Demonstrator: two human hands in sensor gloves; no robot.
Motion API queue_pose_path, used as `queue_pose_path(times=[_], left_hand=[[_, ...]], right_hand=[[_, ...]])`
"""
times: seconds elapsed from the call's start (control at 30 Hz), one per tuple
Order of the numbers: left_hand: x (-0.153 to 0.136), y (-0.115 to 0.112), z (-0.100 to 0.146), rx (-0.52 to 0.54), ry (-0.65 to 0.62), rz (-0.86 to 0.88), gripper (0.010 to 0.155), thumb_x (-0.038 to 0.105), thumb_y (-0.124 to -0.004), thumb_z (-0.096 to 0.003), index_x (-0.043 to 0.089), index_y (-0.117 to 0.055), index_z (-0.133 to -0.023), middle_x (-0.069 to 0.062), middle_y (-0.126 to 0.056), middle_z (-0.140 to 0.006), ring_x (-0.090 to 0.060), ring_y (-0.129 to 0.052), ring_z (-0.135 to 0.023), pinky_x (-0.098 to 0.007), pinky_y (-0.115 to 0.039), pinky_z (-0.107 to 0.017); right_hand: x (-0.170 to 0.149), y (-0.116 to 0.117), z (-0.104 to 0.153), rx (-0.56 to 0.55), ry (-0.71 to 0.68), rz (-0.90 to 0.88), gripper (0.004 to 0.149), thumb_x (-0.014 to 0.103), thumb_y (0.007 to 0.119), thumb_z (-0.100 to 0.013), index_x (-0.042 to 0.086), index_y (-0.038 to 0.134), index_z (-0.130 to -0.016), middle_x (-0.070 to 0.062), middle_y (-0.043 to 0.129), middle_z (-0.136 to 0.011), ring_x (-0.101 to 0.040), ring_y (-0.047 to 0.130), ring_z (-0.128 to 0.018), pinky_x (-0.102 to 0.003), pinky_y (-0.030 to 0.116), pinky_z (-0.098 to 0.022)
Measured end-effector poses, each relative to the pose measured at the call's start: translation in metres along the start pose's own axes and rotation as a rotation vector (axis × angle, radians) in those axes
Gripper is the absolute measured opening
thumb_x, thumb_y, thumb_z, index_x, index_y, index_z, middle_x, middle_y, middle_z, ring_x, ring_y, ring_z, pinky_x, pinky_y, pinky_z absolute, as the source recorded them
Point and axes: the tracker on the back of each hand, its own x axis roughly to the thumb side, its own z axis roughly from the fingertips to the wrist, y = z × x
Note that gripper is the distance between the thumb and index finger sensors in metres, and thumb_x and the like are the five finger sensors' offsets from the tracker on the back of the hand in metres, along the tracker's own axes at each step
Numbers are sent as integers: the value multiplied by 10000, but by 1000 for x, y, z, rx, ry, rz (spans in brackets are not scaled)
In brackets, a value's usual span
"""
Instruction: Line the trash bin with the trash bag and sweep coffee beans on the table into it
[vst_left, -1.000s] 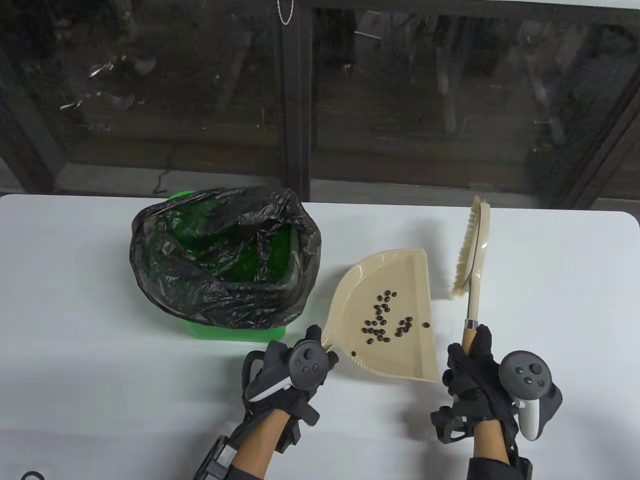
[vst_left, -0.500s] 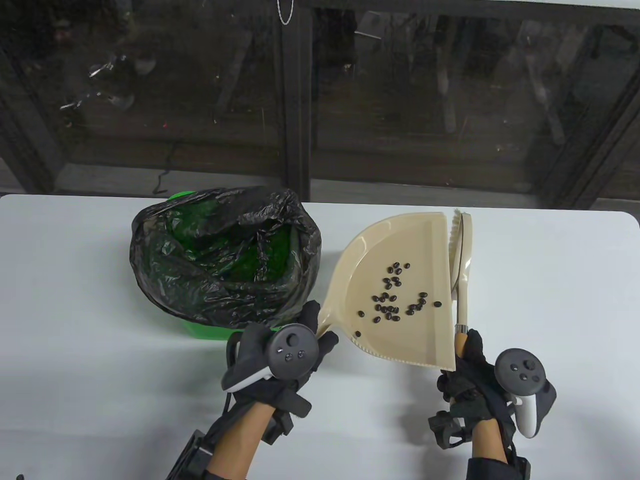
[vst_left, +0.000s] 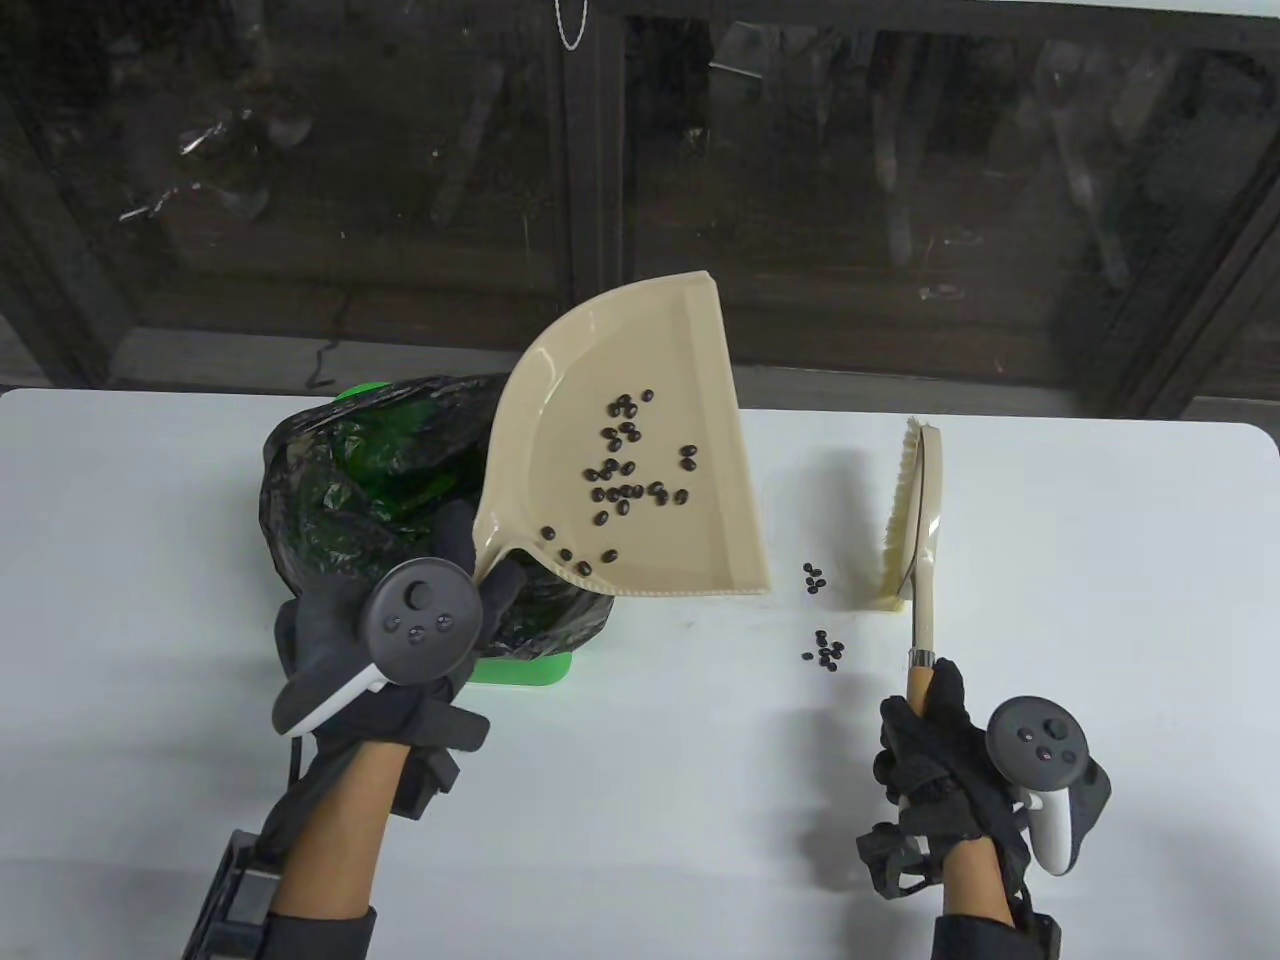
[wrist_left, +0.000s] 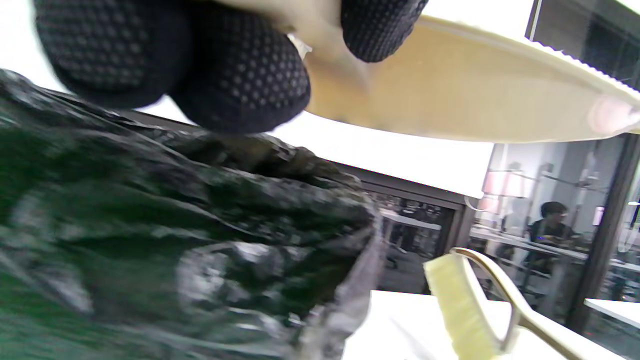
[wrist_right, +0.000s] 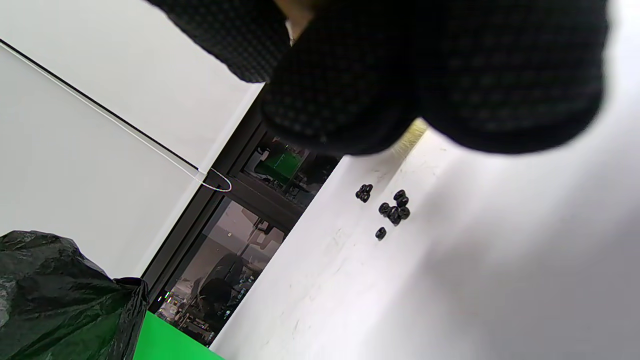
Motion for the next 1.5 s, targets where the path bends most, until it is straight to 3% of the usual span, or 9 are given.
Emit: queue_pose_path(times=[0.33,0.73,1.1,1.5], left_hand=[[-46,16,7,23,130,-103,660,337,-608,-739,-167,-466,-1140,-203,-848,-863,-275,-1016,-390,-470,-854,-349],[-76,25,14,145,283,-409,660,332,-615,-735,-165,-459,-1140,-212,-835,-878,-298,-1016,-413,-486,-850,-359],[-75,23,18,189,290,-630,663,332,-619,-730,-156,-445,-1144,-214,-822,-895,-313,-1014,-433,-498,-845,-370],[-44,32,10,280,166,-998,662,327,-625,-722,-135,-421,-1150,-216,-789,-931,-344,-1011,-488,-521,-838,-395]], right_hand=[[4,2,1,26,-16,66,702,279,740,-531,-91,361,-991,-145,901,-618,-102,985,-243,-333,899,-136],[4,3,0,33,-12,79,702,280,739,-532,-90,359,-992,-145,900,-620,-102,985,-245,-334,899,-139],[3,5,-2,42,-2,83,702,279,739,-533,-88,357,-994,-145,899,-622,-102,985,-247,-334,899,-141],[4,5,-3,45,-3,92,702,280,739,-533,-86,357,-994,-144,898,-622,-102,984,-248,-334,898,-142]])
